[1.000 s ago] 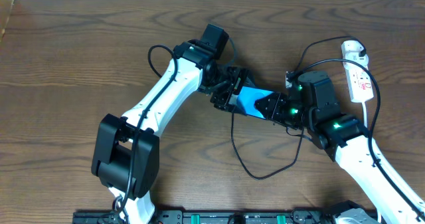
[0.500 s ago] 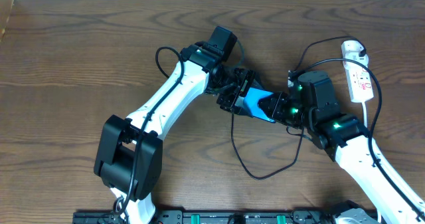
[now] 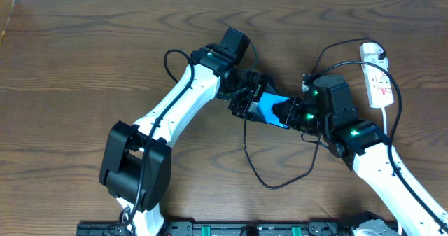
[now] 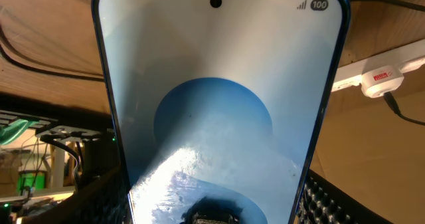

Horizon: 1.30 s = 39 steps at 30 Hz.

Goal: Plug charger to phone and switch on socket

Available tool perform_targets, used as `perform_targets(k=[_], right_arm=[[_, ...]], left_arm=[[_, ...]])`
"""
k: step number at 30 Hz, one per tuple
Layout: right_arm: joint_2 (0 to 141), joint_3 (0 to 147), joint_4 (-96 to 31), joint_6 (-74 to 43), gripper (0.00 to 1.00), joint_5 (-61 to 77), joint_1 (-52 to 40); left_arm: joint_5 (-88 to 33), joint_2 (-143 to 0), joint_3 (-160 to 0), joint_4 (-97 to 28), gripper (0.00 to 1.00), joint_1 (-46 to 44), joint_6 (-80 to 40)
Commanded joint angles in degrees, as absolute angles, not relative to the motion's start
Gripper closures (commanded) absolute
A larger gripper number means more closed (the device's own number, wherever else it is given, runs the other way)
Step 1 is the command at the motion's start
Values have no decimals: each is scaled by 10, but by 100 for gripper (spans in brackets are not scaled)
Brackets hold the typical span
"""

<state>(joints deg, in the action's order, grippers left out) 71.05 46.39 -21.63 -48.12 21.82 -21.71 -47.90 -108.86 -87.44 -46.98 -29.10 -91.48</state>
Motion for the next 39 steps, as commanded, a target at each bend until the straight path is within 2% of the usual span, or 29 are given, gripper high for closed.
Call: perform_targets(k=[1, 9, 10, 11, 12, 13, 14, 15, 21, 30, 39], right_arm=[[712, 471, -221, -482, 99, 196, -218], [712, 471, -218, -482, 99, 183, -216], [712, 471, -216, -482, 99, 183, -213], [712, 471, -214, -482, 99, 183, -211], [712, 471, -212, -482, 99, 183, -209], [712, 471, -210, -482, 99, 183, -206], [711, 471, -209, -482, 99, 183, -205], [712, 471, -208, -482, 99, 183, -203], [711, 471, -203, -482, 99, 183, -194], [711, 471, -184, -532, 99, 235, -144], [711, 471, -124, -724, 99, 354, -68]], left_arm=[[-499, -1074, -878, -470, 92, -291, -919], [-499, -1074, -878, -470, 92, -291, -918], [-499, -1074, -878, -470, 83, -291, -913], [-499, -1074, -878, -469, 67, -290, -910], [-500, -1074, -878, -470, 60, -290, -907], [-500, -1074, -878, -470, 29, -289, -905], [-500, -1074, -878, -469, 11, -289, -905], [-500, -1074, -878, -469, 9, -289, -905], [-528, -1074, -878, -434, 8, -274, -893], [-569, -1057, -878, -377, 7, -244, -797], [-434, -981, -878, -358, 7, -241, -756]])
